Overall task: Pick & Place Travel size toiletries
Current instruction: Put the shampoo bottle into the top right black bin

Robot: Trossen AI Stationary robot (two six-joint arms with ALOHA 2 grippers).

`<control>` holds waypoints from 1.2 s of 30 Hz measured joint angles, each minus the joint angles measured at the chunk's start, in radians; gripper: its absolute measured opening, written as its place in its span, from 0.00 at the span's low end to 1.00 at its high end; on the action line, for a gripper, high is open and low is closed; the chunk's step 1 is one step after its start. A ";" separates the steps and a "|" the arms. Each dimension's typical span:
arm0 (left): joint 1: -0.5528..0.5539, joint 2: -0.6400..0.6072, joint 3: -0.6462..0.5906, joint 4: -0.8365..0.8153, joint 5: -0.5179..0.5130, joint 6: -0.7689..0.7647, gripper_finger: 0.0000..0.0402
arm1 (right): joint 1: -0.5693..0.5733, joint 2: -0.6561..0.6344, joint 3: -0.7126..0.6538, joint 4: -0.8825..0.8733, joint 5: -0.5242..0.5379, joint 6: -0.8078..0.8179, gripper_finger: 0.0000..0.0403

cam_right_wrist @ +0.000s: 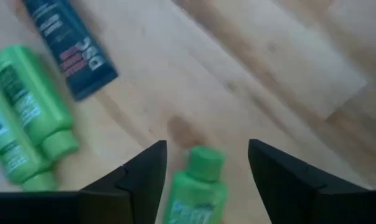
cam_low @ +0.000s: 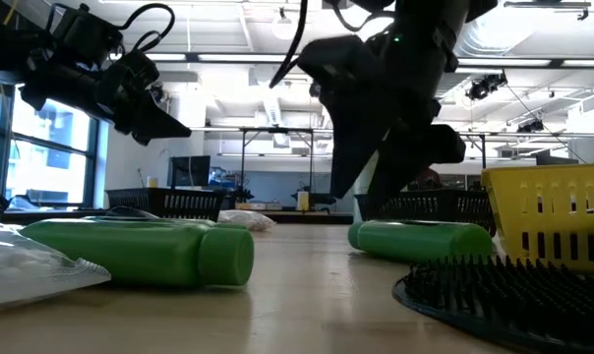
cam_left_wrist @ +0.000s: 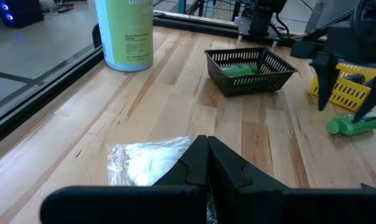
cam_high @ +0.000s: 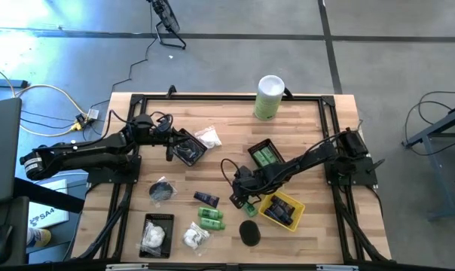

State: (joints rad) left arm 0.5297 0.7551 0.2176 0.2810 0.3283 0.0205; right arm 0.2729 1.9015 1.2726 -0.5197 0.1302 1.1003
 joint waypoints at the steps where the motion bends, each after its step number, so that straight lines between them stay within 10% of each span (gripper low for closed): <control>1: 0.000 0.000 0.000 0.000 0.000 0.000 0.00 | 0.000 0.000 0.000 0.000 0.004 -0.001 0.54; 36: 0.000 0.000 0.000 -0.008 0.000 0.000 0.00 | 0.023 0.038 0.000 -0.028 -0.003 -0.005 0.41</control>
State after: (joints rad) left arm 0.5299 0.7551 0.2176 0.2733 0.3286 0.0207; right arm 0.2961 1.9396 1.2724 -0.5479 0.1274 1.0954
